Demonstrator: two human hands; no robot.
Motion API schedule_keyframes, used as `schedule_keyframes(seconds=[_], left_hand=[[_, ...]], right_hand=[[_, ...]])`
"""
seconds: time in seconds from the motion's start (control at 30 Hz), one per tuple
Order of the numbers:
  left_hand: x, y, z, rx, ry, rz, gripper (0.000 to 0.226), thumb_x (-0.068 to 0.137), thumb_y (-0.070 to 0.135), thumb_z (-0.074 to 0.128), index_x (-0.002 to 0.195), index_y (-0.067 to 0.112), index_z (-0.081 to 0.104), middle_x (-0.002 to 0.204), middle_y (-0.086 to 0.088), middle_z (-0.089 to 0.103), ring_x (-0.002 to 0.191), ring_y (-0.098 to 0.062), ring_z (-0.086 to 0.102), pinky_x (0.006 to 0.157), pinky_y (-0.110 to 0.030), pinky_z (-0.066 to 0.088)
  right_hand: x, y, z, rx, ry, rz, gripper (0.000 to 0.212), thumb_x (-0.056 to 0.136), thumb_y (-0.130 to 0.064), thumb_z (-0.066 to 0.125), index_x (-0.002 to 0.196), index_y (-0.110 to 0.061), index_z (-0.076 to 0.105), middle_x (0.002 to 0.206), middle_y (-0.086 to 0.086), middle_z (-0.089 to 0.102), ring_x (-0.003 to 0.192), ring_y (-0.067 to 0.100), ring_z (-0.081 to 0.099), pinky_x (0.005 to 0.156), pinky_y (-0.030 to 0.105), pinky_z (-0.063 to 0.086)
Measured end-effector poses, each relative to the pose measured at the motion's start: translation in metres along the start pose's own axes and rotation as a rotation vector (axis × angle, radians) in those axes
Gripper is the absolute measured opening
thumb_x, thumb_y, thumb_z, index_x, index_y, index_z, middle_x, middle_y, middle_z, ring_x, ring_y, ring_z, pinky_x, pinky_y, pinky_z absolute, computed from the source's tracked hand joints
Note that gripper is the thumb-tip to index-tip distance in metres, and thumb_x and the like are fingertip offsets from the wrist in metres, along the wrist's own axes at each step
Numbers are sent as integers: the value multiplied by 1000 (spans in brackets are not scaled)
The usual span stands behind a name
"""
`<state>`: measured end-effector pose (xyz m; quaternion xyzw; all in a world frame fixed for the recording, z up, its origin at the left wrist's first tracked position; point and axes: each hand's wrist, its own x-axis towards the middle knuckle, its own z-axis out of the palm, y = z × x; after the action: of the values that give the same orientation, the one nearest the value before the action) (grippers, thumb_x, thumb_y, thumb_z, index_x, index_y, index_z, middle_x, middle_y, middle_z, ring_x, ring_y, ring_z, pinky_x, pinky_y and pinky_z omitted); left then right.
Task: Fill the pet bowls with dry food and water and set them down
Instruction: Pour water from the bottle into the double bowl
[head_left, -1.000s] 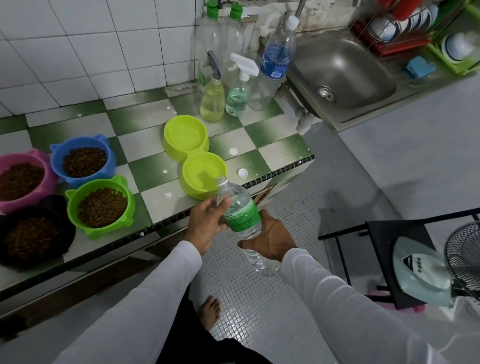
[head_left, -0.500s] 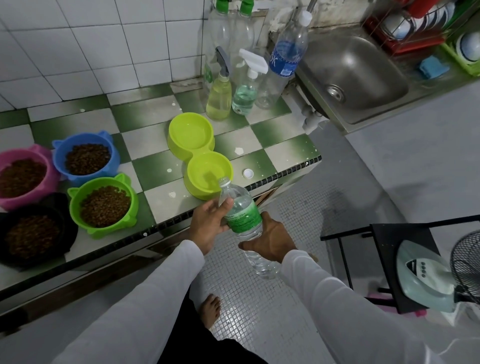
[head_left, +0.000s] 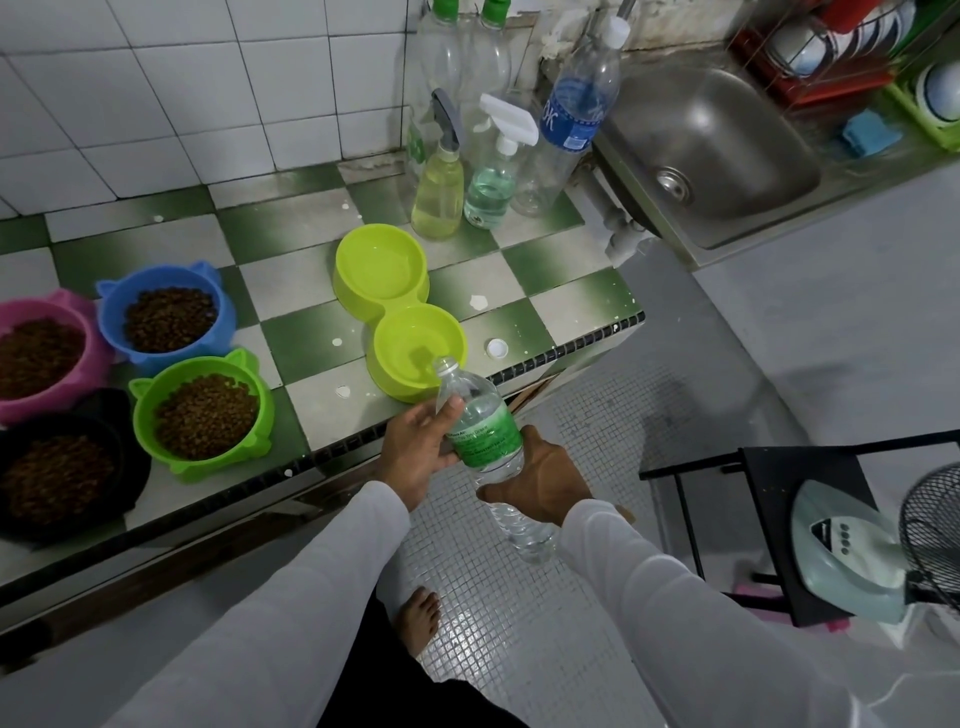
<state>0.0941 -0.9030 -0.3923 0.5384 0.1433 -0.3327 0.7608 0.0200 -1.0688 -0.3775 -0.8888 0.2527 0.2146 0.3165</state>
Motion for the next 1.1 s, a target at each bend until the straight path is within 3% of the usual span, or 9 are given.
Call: schedule_keyframes(seconds=[0.33, 0.57, 1.1], left_hand=[[5, -6, -2, -5, -1, -19, 43, 92, 42, 74, 127, 16, 71, 118, -7, 76, 107, -26, 75, 90, -49, 61], [5, -5, 0, 10, 1, -21, 44, 92, 44, 74, 127, 18, 70, 118, -7, 76, 106, -26, 75, 90, -48, 62], [2, -5, 4, -5, 16, -15, 41, 94, 40, 72, 127, 16, 70, 116, -6, 77, 105, -25, 75, 89, -45, 62]], right_hand=[[-1, -2, -2, -29, -16, 13, 77, 60, -51, 89, 121, -25, 50, 101, -9, 61, 95, 18, 65, 85, 35, 55], [1, -2, -3, -19, -17, 20, 78, 57, -51, 89, 120, -25, 50, 106, -5, 65, 97, 20, 66, 89, 40, 57], [-1, -1, -7, -27, -13, 4, 78, 61, -48, 90, 122, -22, 50, 99, -9, 58, 89, 16, 60, 81, 31, 52]])
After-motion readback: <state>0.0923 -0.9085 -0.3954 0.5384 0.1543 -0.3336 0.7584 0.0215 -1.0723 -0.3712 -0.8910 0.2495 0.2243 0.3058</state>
